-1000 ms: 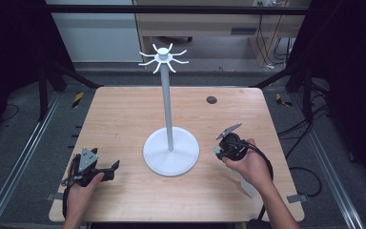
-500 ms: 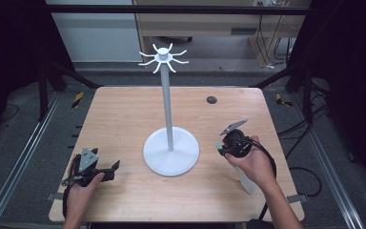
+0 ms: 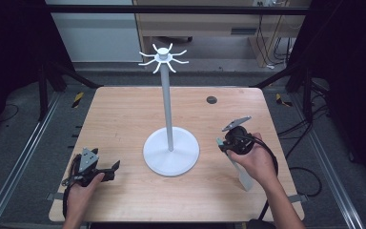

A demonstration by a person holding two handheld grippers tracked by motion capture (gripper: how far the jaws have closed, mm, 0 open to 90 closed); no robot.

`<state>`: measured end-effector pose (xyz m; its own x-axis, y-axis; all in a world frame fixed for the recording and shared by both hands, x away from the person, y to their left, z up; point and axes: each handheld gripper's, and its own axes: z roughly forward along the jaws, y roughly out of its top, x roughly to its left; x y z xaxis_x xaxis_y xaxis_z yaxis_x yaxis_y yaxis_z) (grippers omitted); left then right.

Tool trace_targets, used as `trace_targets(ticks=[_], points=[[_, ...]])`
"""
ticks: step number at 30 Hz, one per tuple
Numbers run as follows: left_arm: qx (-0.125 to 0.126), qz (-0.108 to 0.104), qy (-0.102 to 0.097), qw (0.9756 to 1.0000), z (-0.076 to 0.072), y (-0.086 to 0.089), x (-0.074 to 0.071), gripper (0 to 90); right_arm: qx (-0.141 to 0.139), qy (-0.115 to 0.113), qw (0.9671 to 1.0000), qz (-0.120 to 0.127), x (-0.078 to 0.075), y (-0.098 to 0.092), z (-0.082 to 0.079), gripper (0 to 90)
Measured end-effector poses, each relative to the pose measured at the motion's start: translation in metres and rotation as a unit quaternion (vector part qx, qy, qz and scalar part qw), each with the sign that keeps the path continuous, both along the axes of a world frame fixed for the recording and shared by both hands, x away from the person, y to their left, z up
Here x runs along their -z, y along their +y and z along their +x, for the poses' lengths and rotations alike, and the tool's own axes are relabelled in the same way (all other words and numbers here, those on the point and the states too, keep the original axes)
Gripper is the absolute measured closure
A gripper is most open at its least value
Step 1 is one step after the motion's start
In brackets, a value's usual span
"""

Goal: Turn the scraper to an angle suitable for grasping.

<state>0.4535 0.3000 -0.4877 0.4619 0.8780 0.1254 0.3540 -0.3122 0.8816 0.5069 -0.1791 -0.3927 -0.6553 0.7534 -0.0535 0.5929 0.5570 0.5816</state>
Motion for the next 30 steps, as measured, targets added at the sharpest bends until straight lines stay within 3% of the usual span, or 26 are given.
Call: trace_targets(ticks=[30], points=[[0.000,-0.001,0.000,1.0000,0.000,0.000,0.000,3.0,0.005,-0.063,0.9970,0.045,-0.041,0.002,0.005,74.4]])
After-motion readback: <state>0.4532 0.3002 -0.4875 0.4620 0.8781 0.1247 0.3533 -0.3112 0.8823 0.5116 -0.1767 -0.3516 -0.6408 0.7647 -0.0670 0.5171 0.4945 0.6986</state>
